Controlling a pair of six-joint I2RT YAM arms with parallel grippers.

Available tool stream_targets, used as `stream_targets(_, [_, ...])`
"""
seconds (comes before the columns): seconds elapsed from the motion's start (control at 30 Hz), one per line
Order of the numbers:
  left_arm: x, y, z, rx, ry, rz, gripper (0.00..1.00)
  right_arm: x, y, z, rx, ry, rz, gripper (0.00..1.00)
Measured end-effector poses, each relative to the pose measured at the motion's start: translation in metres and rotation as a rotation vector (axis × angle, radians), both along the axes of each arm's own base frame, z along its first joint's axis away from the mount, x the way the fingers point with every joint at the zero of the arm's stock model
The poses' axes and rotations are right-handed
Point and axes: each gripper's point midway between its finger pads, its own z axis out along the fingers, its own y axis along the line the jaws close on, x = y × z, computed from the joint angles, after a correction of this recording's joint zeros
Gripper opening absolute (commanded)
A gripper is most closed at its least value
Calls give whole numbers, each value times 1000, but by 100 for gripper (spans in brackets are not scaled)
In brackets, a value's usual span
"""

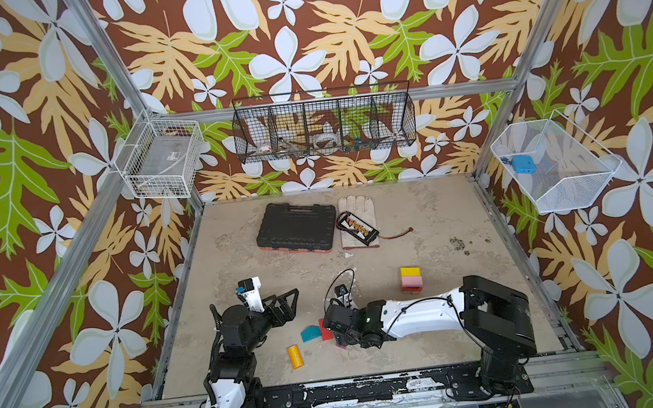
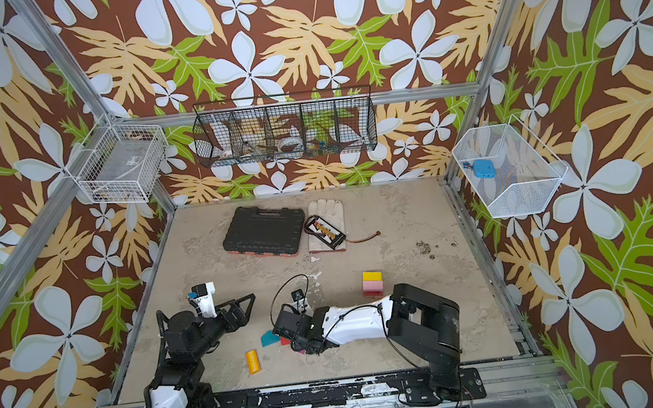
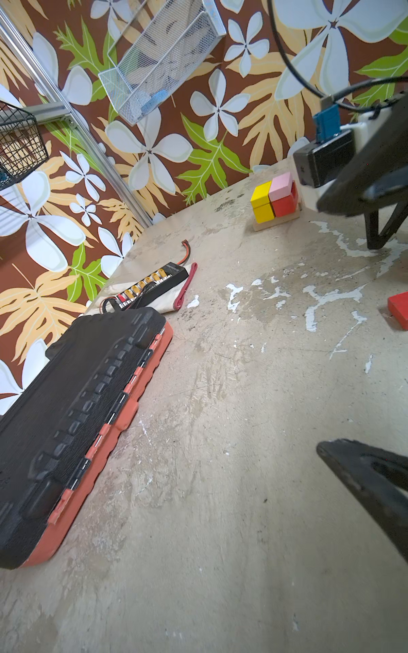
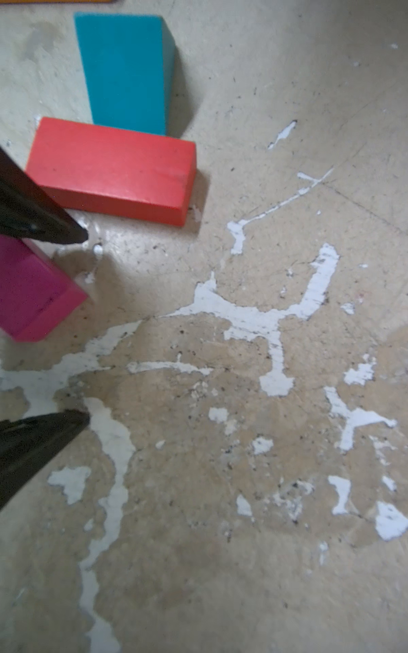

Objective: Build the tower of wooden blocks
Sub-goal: 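Move the right gripper back over the magenta block near the robot, then grasp the magenta block with the right gripper and lift it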

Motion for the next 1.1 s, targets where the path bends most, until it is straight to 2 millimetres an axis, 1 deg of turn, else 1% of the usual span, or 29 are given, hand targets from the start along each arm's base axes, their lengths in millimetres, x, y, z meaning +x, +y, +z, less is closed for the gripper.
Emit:
stream_targets(0.13, [0,0,0,0,-2,0,100,-9,5,4,3,-11,13,74])
stream_targets(0.37, [0,0,1,-1,-6,-1,100,-20,7,-1,-9,-5,20,71])
stream_targets(0.47, [0,0,2,-1,-6,-2,100,-26,6,-5,-16,-3,28,65])
stream_targets(0.6, [0,0,1,-2,-6,-3,100,-22,0,-8,-18,-32,3,57])
stream_targets(0.73, [0,0,1,-4,-5,-3,100,-22,-5,-8,-11,-44,-10,44])
stream_targets(0.87, [0,0,2,-4,-6,-3,100,-21,-9,-9,-18,-54,-20,33])
stream_targets(1.1, [0,0,1,-4,-5,-3,100,-21,-8,-7,-9,-57,-22,21])
